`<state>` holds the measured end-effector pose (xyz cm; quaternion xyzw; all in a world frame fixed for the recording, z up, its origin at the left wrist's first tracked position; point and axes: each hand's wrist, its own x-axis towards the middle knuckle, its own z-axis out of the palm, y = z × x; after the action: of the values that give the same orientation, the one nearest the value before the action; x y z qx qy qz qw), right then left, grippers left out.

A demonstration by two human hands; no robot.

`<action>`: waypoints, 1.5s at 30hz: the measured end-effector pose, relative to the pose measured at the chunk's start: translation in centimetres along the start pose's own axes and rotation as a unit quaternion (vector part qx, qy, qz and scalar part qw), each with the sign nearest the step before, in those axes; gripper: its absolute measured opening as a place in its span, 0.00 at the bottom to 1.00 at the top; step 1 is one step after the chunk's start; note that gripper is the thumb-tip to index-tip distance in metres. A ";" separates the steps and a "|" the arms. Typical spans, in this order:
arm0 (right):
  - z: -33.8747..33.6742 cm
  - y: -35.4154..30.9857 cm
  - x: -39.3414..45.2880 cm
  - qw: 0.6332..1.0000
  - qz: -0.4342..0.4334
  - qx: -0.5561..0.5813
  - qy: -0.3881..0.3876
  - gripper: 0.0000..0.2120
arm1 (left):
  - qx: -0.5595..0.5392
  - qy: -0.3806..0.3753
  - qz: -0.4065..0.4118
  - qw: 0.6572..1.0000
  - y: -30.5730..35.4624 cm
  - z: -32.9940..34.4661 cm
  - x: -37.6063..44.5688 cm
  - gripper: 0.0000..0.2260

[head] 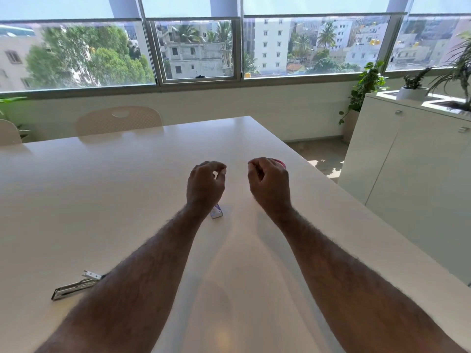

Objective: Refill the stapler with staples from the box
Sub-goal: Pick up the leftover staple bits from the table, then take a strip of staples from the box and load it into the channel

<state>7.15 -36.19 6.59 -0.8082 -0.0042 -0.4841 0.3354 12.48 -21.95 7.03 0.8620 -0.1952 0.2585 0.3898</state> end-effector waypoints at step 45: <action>-2.0 -0.4 -8.1 0.902 0.124 -0.001 -0.413 0.11 | 0.039 -0.237 -0.102 0.965 -4.6 -6.6 -11.0 0.10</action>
<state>1.17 -34.42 1.03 -0.9299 -0.0419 -0.0615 0.3602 4.31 -12.47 1.51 0.9286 -0.1822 0.0134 0.3230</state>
